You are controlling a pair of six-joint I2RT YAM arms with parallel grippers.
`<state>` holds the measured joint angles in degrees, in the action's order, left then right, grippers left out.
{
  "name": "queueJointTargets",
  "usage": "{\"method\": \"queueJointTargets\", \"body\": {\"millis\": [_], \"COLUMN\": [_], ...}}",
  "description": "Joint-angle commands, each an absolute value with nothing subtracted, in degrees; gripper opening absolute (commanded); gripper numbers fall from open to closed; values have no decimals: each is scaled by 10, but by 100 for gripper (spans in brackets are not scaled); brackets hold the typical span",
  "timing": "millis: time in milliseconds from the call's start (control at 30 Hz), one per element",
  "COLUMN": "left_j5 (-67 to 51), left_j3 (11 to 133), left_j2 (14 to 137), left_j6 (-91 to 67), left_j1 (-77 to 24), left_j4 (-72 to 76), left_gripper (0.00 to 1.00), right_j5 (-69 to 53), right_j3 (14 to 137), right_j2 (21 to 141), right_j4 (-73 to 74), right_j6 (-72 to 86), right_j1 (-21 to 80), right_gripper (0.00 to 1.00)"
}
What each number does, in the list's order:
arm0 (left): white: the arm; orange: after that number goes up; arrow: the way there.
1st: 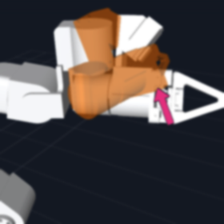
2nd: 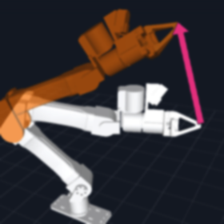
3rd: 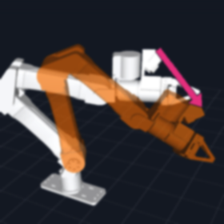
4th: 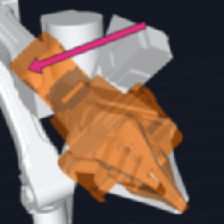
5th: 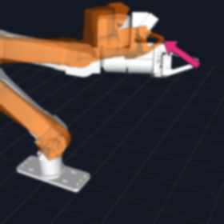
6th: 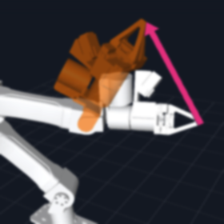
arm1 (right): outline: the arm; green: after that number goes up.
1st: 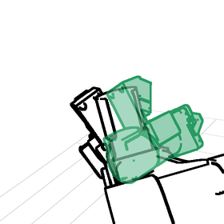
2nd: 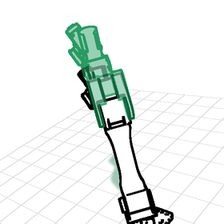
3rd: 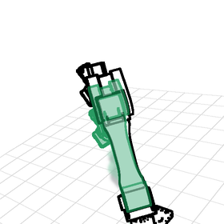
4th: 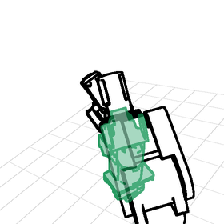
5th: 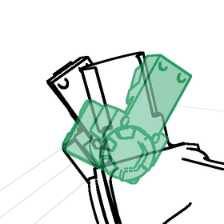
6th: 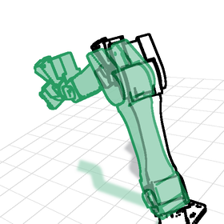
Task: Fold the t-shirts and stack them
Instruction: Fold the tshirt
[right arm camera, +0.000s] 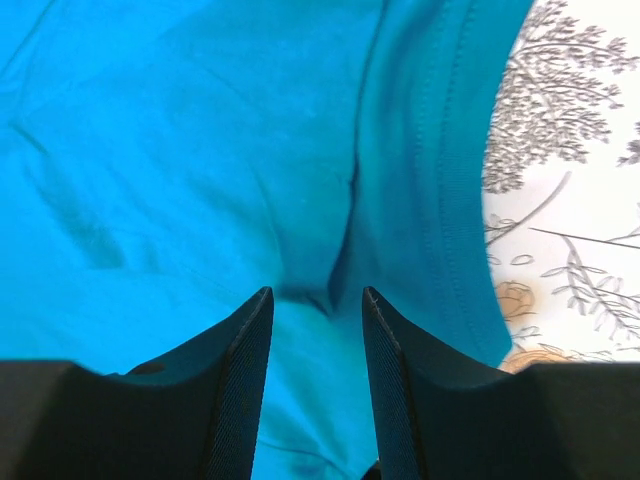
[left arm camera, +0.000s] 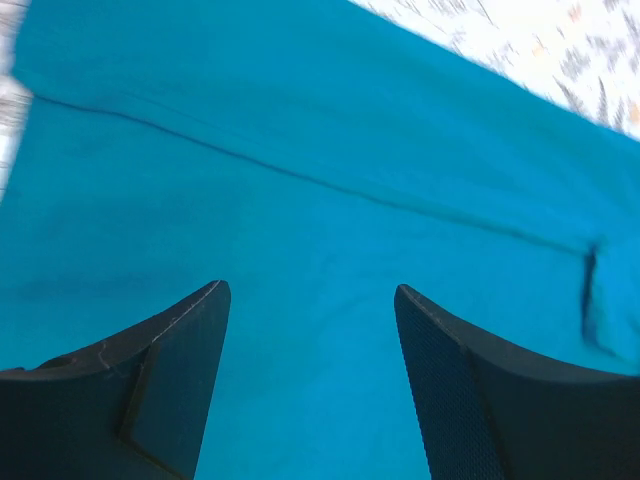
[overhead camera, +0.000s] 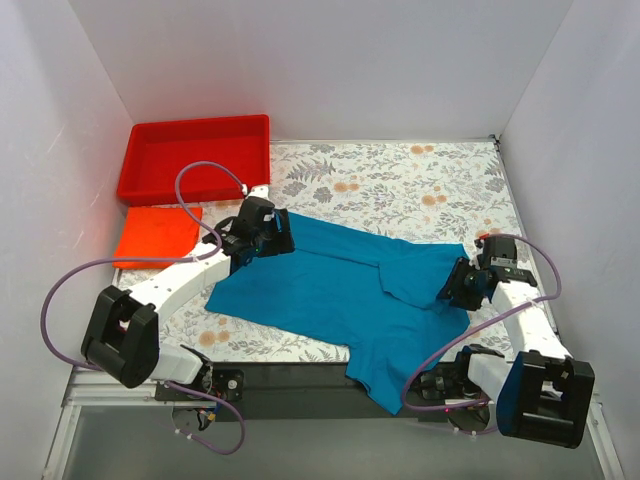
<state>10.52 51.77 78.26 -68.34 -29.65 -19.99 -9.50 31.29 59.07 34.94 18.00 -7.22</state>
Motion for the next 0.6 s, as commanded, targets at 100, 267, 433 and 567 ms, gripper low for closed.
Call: {"method": "queueJointTargets", "body": {"millis": [100,267,433,567], "left_j5": [54,78,92,98], "left_j3": [527,521,524,524], "left_j2": [789,778,776,773], "left_j6": [-685,-679,-676,-675], "left_j1": [-307,-306,-307,-306], "left_j4": [-198,-202,-207,-209], "left_gripper": [66,66,66,66], "right_j5": [-181,-190,-206,-222], "right_j3": [290,261,264,289], "right_j2": [596,601,581,541], "right_j4": [316,294,296,329], "right_j6": [205,221,225,235], "right_j1": [-98,-107,-110,-110], "right_gripper": [47,45,26,1]}}
